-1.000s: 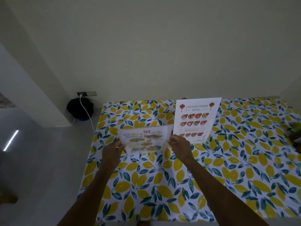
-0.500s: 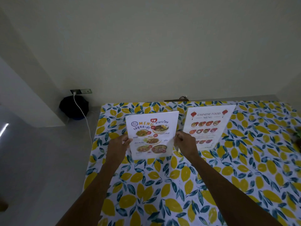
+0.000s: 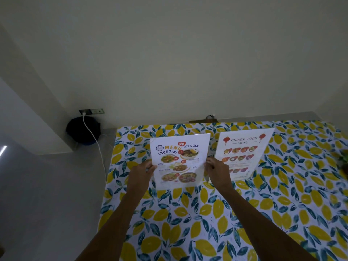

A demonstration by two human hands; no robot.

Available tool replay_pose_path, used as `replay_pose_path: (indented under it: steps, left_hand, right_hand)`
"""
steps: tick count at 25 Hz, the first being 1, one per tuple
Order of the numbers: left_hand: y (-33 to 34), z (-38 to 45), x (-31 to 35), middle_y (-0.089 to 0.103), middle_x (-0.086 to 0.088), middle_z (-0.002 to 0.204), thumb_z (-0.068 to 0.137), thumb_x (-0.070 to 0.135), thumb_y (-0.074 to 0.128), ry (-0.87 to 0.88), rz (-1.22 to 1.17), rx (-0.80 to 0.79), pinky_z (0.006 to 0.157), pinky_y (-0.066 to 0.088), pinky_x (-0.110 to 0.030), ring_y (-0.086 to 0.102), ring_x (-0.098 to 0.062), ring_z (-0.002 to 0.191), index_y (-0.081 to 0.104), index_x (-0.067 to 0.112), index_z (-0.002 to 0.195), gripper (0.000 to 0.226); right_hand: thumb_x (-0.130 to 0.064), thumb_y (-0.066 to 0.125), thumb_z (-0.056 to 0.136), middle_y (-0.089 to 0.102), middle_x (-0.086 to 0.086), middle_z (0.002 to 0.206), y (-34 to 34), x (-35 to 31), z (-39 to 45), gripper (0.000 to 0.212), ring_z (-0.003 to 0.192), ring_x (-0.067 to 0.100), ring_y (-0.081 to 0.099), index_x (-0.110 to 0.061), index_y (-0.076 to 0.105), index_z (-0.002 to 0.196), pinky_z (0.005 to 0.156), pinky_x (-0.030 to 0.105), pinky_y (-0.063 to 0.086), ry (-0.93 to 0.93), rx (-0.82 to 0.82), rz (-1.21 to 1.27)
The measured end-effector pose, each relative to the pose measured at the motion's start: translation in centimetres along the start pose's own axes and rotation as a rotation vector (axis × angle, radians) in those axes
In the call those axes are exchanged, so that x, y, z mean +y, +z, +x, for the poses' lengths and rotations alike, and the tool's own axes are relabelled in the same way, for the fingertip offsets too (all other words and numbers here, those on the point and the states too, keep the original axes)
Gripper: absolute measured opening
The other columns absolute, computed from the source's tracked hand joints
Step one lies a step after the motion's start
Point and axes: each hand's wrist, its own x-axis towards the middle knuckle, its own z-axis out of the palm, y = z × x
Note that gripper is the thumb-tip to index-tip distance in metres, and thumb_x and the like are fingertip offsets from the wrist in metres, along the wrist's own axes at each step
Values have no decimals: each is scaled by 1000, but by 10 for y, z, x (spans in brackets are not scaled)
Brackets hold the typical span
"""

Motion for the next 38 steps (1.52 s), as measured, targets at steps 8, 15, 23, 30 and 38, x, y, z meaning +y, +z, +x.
replay_pose_path:
  steps: [8,15,23,30,38]
  left_hand:
    - [4,-2,8,75,-4,88,96,34,55,-34,172,43,58,56,-39,67,-20,69,69,17,104,24]
    - [3,-3,19,70,-7,77,97,28,54,-51,195,29,54,47,-34,61,-19,62,68,13,100,20]
    - [12,-9,14,69,-3,96,94,37,55,-152,126,-13,68,56,-40,67,-24,85,59,17,106,24]
    - [28,-40,32,54,-15,122,90,45,57,-275,235,-31,79,54,-48,60,-35,103,40,9,129,56]
    - [99,-92,109,29,-17,155,95,52,45,-334,387,-73,106,40,-44,39,-33,137,23,6,150,76]
  right_hand:
    - [-17,58,93,75,11,78,0,-2,0,16,64,23,66,-11,70,86,59,32,49,-10,-11,-100]
    - [-16,58,93,73,15,70,-1,-8,0,22,57,25,63,-5,72,80,55,32,46,1,-19,-141]
    - [-16,56,95,75,13,81,-8,-1,-10,20,66,25,67,-6,72,94,59,32,50,-62,-60,-83]
    - [-26,56,94,76,11,90,-40,26,-23,22,79,25,70,-13,71,104,70,37,56,-111,-179,-103]
    - [-24,61,92,75,6,105,-127,102,-49,21,92,21,69,-14,70,109,82,36,57,-130,-196,-122]
